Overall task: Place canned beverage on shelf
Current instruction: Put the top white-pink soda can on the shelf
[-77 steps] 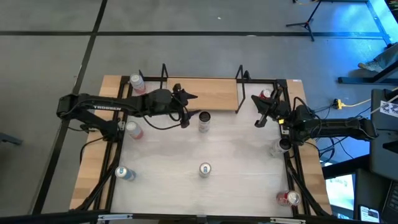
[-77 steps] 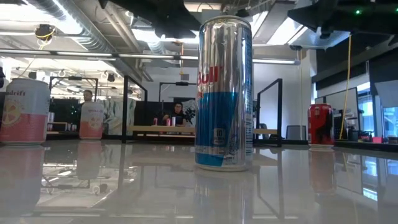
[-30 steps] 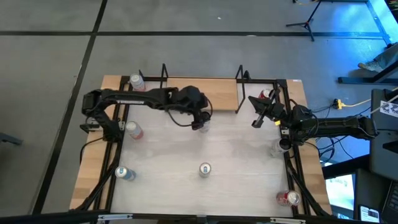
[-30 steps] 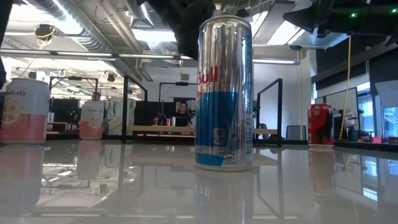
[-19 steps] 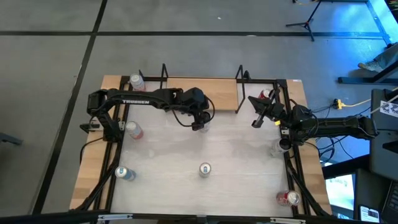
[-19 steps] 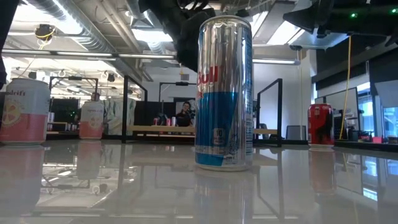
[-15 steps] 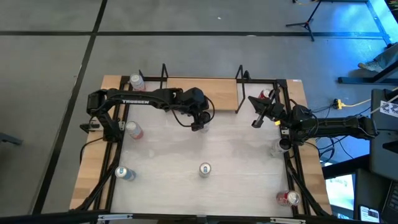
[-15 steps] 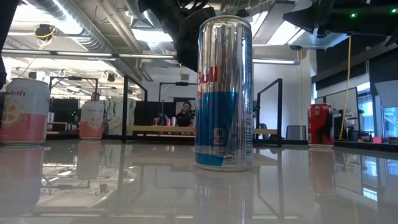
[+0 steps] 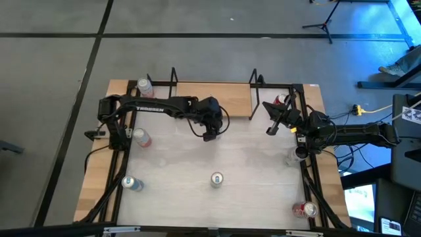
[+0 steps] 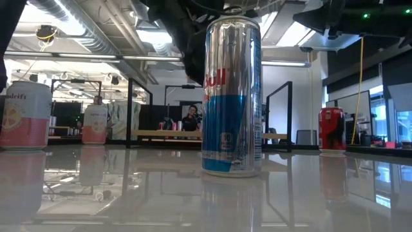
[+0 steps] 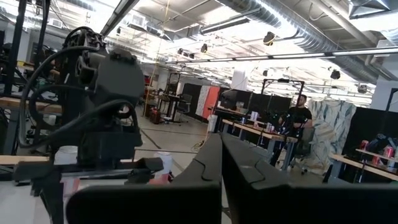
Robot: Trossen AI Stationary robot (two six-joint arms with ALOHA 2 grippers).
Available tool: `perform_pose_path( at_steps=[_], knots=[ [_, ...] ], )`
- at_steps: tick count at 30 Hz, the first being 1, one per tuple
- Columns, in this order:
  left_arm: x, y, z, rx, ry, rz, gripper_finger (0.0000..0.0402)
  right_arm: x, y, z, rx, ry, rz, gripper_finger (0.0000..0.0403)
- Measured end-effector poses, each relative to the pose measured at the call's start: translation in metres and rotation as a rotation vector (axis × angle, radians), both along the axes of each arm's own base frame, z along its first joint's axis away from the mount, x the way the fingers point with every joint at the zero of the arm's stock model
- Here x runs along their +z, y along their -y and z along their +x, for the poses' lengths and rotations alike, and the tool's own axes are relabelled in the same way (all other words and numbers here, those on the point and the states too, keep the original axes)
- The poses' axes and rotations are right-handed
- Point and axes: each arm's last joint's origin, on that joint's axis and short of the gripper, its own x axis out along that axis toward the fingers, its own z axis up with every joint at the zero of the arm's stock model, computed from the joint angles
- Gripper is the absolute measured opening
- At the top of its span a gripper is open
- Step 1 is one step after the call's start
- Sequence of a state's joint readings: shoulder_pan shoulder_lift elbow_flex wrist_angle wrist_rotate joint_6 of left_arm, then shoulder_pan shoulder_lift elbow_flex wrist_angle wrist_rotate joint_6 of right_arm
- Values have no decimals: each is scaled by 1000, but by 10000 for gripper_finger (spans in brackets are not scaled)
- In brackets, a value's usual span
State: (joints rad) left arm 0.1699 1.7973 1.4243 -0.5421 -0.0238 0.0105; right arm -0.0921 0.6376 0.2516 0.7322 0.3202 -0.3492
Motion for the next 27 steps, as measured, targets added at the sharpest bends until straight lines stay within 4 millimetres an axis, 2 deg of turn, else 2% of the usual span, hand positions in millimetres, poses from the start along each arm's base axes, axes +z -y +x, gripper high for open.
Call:
perform_pose_path(
  at_steps=[5, 9, 22, 27],
  knots=[
    [0, 0, 0, 0, 4, 0, 370, 0, 0, 0, 0, 0, 0, 1],
    [0, 0, -1, 4, -5, 4, 350, 0, 0, 0, 0, -1, 0, 1],
    [0, 0, 0, 6, -3, 8, 244, 0, 0, 0, -7, -11, -18, 1],
    [4, 0, -3, 8, -3, 10, 241, 0, 0, 0, -8, -12, -21, 1]
  ],
)
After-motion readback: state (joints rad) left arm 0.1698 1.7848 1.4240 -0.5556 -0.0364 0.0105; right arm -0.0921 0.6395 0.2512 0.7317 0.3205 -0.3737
